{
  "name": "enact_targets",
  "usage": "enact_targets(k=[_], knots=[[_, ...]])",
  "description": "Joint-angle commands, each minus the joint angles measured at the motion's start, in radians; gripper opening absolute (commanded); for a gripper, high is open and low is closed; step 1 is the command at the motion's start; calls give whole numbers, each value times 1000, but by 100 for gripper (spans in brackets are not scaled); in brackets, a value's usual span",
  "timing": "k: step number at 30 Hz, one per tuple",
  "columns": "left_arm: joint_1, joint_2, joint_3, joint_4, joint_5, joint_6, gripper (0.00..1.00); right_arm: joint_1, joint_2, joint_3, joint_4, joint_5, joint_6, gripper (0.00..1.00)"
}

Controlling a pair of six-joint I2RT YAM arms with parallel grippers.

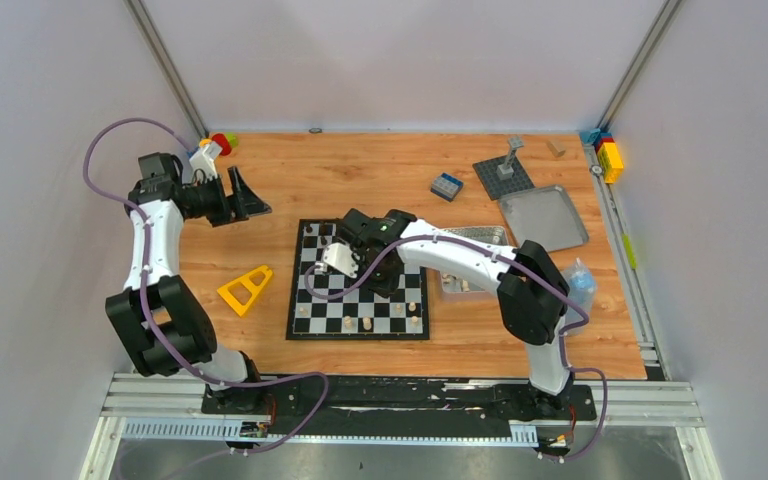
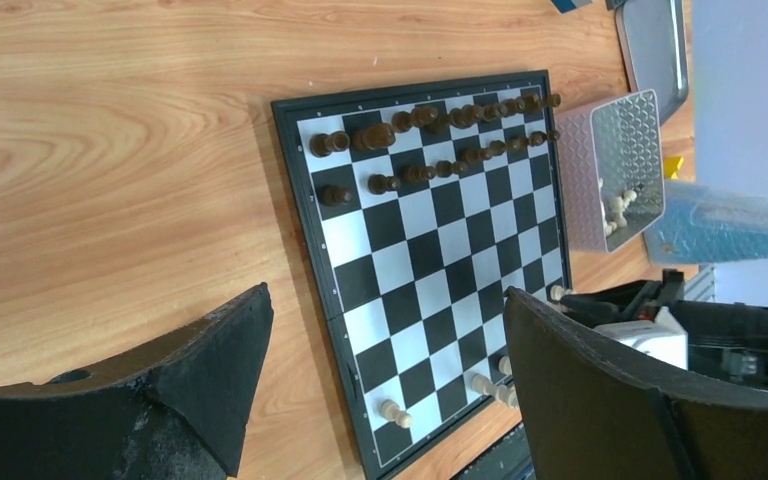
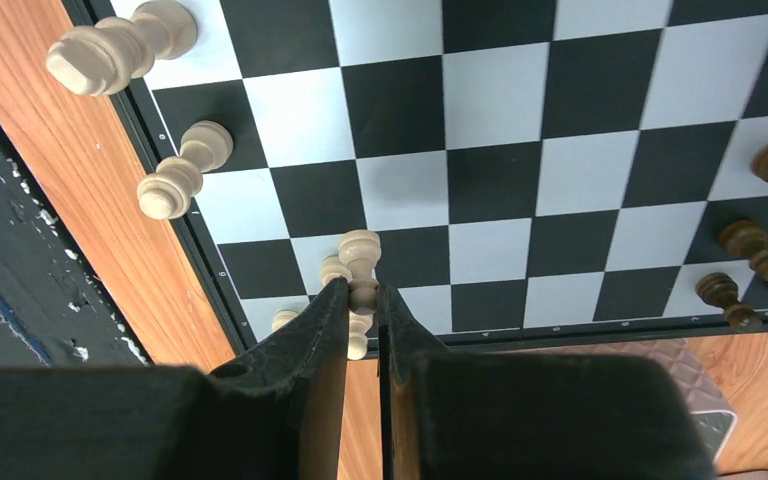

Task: Set up the chess pieces on the board
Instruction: Place the chess piece on the chessboard.

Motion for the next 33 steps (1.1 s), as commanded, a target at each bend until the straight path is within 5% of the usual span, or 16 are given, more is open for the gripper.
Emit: enact_targets(k=[1, 33], knots=[[7, -40, -6, -12, 36, 49, 92, 30, 40, 73, -84, 66, -32, 1], [8, -128, -45, 33, 66, 45, 93, 90, 142, 115, -108, 91, -32, 2]])
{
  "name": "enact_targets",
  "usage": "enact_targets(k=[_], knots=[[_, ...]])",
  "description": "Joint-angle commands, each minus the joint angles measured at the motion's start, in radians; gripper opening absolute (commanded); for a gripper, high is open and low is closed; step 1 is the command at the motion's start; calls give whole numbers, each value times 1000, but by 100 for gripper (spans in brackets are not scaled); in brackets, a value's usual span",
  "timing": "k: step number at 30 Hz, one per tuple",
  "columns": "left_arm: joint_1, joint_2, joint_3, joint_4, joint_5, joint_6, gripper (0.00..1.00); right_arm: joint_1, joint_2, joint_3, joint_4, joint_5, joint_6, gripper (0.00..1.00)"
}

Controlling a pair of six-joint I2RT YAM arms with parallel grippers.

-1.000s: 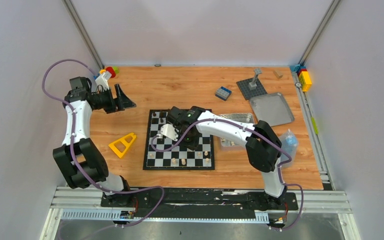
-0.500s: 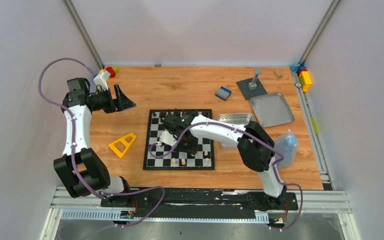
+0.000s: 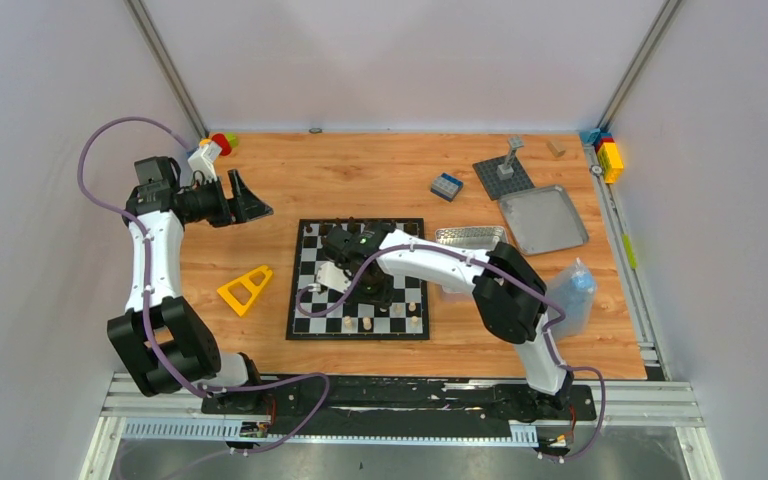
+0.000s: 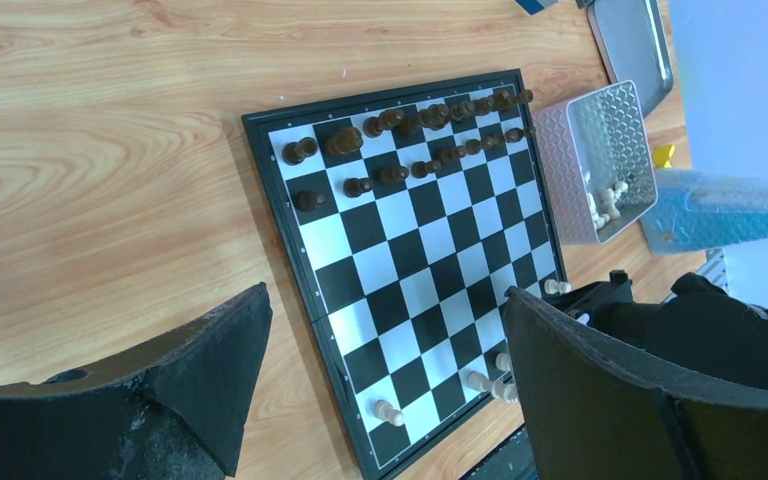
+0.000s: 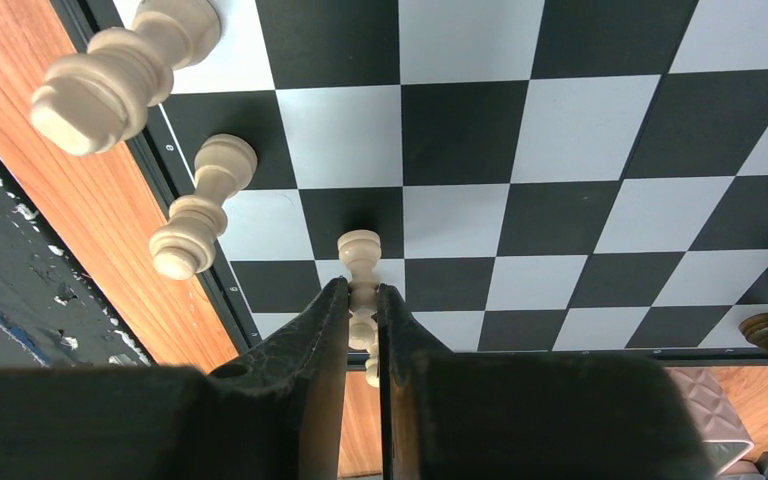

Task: Set up the chess pieces on the board
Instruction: Place the chess piece on the chessboard.

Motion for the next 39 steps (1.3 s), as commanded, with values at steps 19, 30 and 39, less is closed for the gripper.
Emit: enact_targets(k=[19, 30, 39], knots=[[5, -16, -3, 8, 41, 31, 93, 23, 11, 62, -8, 11, 25, 39], [5, -22, 3, 8, 41, 50, 93, -45, -122, 45, -1, -55, 75, 44], [4, -116, -21, 14, 44, 139, 94, -350, -369, -114, 77, -236, 146, 45]])
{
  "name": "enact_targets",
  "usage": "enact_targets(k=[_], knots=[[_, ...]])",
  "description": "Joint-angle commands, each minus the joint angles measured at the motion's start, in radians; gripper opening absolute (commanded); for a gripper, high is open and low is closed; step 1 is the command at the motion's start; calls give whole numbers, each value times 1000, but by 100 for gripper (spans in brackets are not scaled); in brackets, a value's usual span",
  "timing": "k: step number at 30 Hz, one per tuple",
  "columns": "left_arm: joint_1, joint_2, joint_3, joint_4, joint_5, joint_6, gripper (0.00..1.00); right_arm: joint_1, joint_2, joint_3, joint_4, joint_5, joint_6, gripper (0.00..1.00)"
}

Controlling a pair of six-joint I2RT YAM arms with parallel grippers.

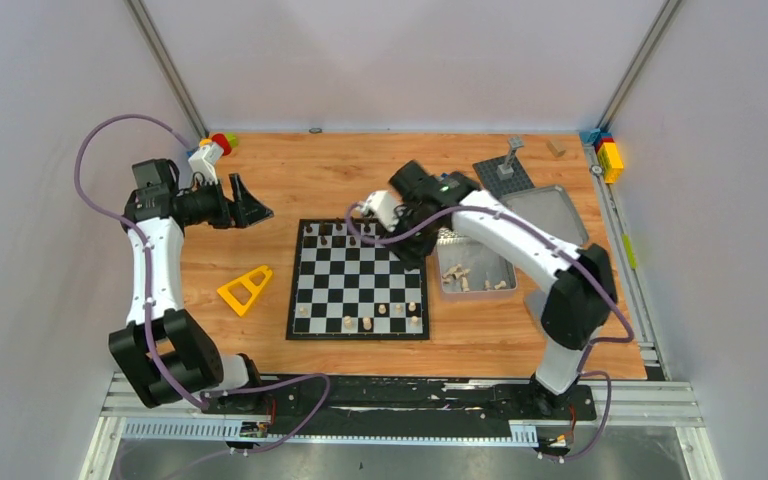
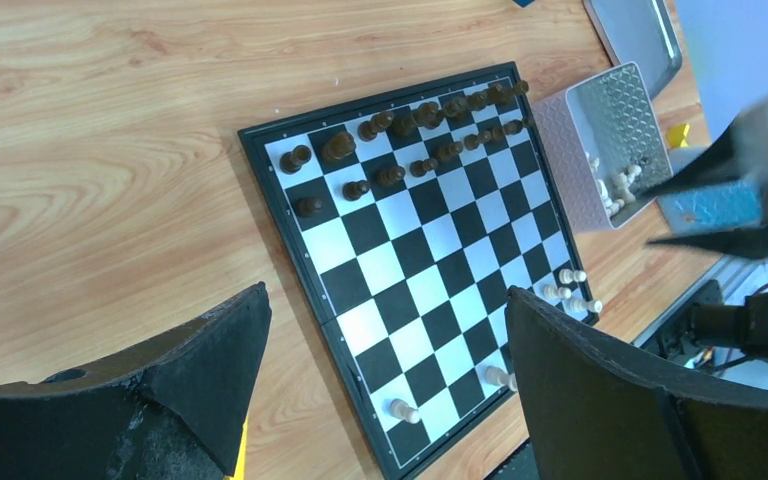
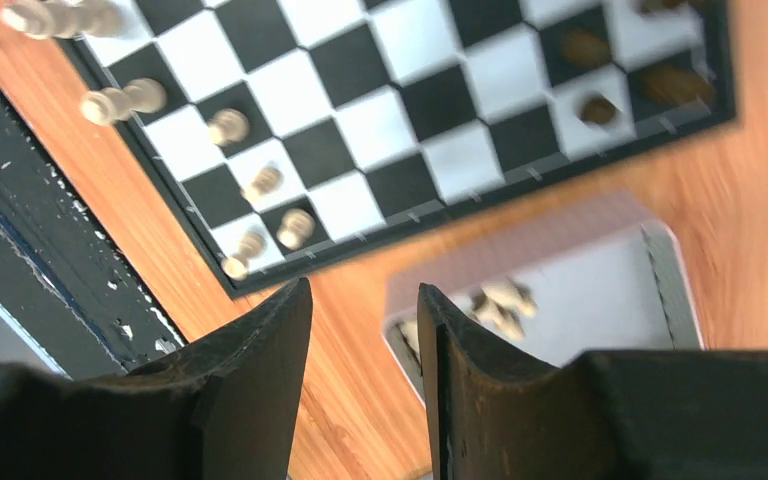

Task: Set up the chess pieces on the board
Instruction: Place the chess piece on the chessboard, then pick up the chess piece from the storage box.

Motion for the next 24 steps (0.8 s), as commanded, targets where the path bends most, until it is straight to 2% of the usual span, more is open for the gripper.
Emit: enact_targets(k=[1, 7, 13, 17, 24], knots=[[4, -89, -11, 14, 22, 81, 94, -159, -146, -77, 50, -102, 52, 45], [-11, -162, -26, 7, 7, 136, 94, -384, -203, -251, 110, -144, 27, 47], [-98, -194, -13, -23, -59, 203, 96, -529, -172, -372, 195, -142, -34, 49], [-128, -199, -18, -1, -83, 209, 96, -573, -109, -377, 218, -160, -50, 49], [-130, -160, -31, 9, -104, 207, 96, -575, -24, -368, 274, -208, -42, 49]])
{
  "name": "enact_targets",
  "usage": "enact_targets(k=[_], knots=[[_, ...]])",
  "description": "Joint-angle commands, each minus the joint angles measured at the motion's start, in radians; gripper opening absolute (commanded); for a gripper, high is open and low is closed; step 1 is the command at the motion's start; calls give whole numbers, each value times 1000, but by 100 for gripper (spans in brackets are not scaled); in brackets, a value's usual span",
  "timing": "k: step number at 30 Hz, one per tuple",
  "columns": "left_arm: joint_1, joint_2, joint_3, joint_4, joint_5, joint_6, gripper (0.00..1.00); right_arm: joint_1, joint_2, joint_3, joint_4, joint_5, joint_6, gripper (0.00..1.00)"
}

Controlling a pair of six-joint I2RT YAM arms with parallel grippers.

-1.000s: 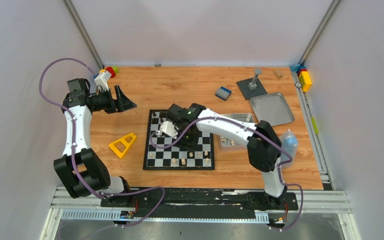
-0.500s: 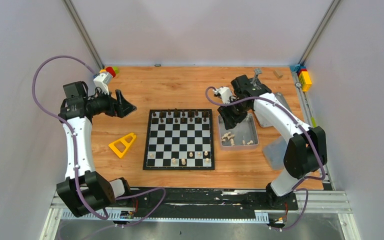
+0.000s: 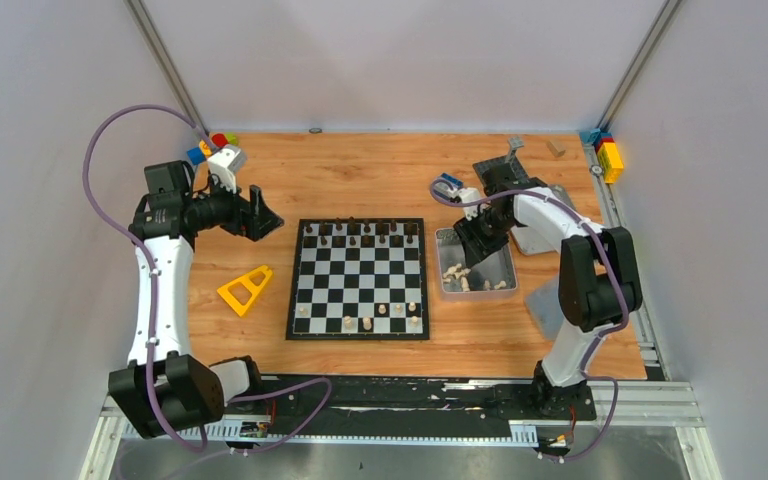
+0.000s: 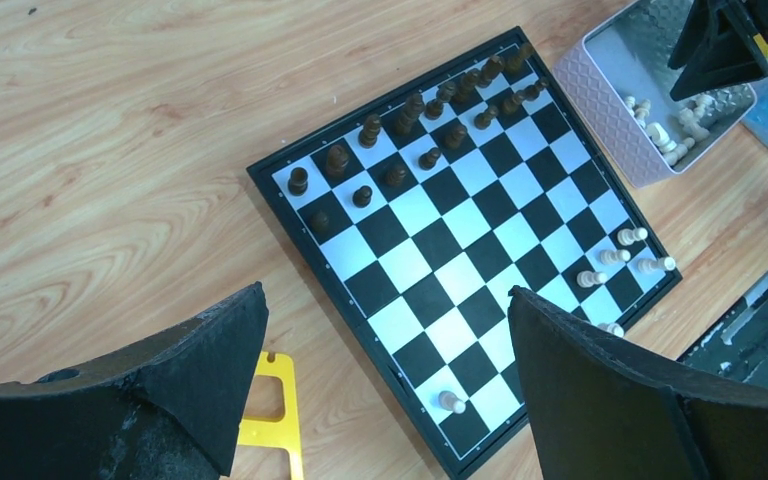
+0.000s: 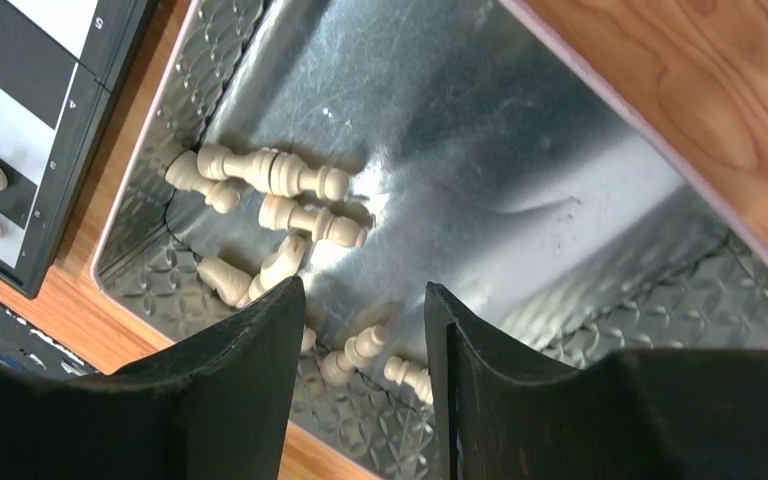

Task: Set up the chess pieces on the board
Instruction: Pick up the chess piece from the storage box.

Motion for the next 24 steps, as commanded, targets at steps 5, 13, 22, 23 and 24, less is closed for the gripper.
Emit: enact_targets(k=[5, 13, 22, 23, 24], knots=[[-4, 28, -26, 26, -8, 39, 96, 4, 92, 60, 74, -85, -35, 49], [-3, 31, -35, 48, -1, 29, 96, 25, 122, 81, 73, -85, -76, 49], [-3, 31, -45, 64, 11, 24, 96, 75, 123, 45, 85, -61, -180, 50], [-3, 30, -45, 65, 11, 23, 96, 80, 123, 44, 86, -60, -190, 50], [-3, 30, -44, 64, 10, 24, 96, 85, 125, 44, 89, -60, -205, 50]])
